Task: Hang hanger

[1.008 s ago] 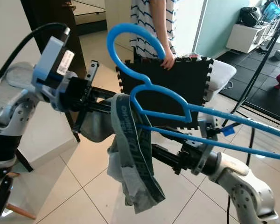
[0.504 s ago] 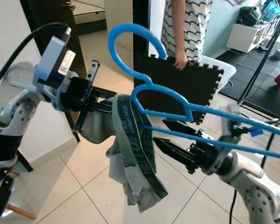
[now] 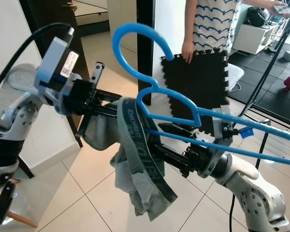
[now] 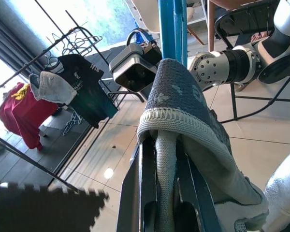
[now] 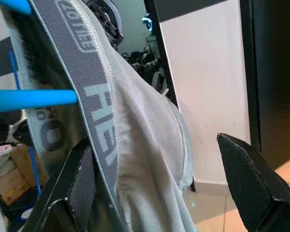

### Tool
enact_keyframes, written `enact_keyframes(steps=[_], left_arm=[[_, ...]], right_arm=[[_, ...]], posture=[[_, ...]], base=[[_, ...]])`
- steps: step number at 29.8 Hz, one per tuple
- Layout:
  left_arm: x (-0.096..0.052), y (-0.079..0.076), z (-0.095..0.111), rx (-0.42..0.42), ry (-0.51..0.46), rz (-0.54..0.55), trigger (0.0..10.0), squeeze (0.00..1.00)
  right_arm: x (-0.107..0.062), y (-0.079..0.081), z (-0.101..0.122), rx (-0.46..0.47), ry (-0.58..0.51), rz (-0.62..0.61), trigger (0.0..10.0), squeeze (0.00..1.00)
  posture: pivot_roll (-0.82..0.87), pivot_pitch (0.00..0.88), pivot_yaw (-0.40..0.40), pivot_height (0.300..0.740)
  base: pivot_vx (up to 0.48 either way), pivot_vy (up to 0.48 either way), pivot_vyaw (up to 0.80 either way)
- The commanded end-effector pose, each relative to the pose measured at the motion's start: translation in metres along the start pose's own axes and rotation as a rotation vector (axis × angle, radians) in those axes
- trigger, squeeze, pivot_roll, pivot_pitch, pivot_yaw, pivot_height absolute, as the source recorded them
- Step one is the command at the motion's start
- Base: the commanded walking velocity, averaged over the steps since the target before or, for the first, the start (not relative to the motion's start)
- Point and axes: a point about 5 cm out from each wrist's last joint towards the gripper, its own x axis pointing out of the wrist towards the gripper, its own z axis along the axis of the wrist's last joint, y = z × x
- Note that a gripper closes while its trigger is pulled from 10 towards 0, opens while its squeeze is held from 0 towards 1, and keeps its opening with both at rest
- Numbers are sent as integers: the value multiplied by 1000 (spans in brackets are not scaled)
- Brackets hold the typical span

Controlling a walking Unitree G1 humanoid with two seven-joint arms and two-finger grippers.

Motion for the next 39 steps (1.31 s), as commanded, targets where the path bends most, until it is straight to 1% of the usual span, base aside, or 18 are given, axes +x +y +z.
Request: enact_keyframes(steps=[1, 5, 8, 10, 11, 12, 13, 15, 17, 20, 22, 24, 28, 34, 35, 36, 37, 39], left_arm=[[5, 2, 7, 24, -28, -14, 10000, 0], [5, 4, 8, 33, -35, 5, 10000, 0], [5, 4, 8, 33, -35, 5, 10000, 0], [5, 6, 9, 42, -38, 20, 10000, 0], [5, 6, 9, 42, -38, 20, 10000, 0], [5, 7, 9, 47, -41, 33, 10000, 0], [5, 7, 9, 47, -41, 33, 10000, 0], [4, 10, 10, 56, -46, 56, 10000, 0], [3, 12, 11, 64, -47, 74, 10000, 0], [3, 12, 11, 64, -47, 74, 10000, 0], [0, 17, 12, 81, -46, 115, 10000, 0], [-2, 20, 12, 88, -45, 131, 10000, 0], [-5, 25, 13, 101, -38, 152, 10000, 0], [-6, 25, 12, 104, -30, 158, 10000, 0], [-7, 24, 11, 103, -25, 160, 10000, 0], [-7, 24, 11, 103, -25, 160, 10000, 0], [-7, 24, 8, 101, -16, 159, 10000, 0], [-7, 23, 6, 100, -9, 157, 10000, 0]], right_arm=[[2, -3, -4, -7, 30, -22, 10000, 0], [6, -8, -20, -15, 155, -57, 10000, 0], [6, -8, -20, -15, 155, -57, 10000, 0], [3, -11, -36, -18, 296, -93, 10000, 0], [3, -11, -36, -18, 296, -93, 10000, 0], [-2, -15, -45, -18, 378, -138, 10000, 0], [-2, -15, -45, -18, 378, -138, 10000, 0], [-9, -22, -55, -20, 474, -207, 10000, 0], [-13, -26, -59, -17, 517, -247, 10000, 0], [-13, -26, -59, -17, 517, -247, 10000, 0], [-21, -32, -64, -20, 586, -321, 10000, 0], [-24, -35, -65, -17, 605, -353, 10000, 0], [-40, -51, -63, -17, 660, -526, 10000, 0], [-48, -56, -61, -18, 683, -590, 10000, 0], [-55, -60, -60, -26, 699, -637, 6078, 0], [-55, -60, -60, -26, 699, -637, 6078, 0], [-62, -65, -56, -37, 695, -697, 0, 0], [-67, -70, -52, -49, 687, -745, 0, 0]], posture=[[-13, 36, -19, 740], [-16, 35, -20, 740], [-16, 35, -20, 740], [-16, 36, -21, 740], [-16, 36, -21, 740], [-16, 35, -23, 740], [-16, 35, -23, 740], [-17, 35, -23, 740], [-17, 35, -23, 740], [-17, 35, -23, 740], [-17, 32, -25, 740], [-17, 31, -24, 740], [-17, 31, -24, 740], [-19, 26, -28, 740], [-19, 26, -28, 740], [-19, 26, -28, 740], [-19, 26, -28, 740], [-25, 23, -29, 740]], base=[[0, 0, 0], [0, 0, 0], [0, 0, 0], [0, 0, 0], [0, 0, 0], [0, 0, 0], [0, 0, 0], [0, 0, 0], [0, 0, 0], [0, 0, 0], [0, 0, 0], [0, 0, 0], [0, 0, 0], [0, 0, 0], [0, 0, 0], [0, 0, 0], [0, 0, 0], [0, 0, 0]])
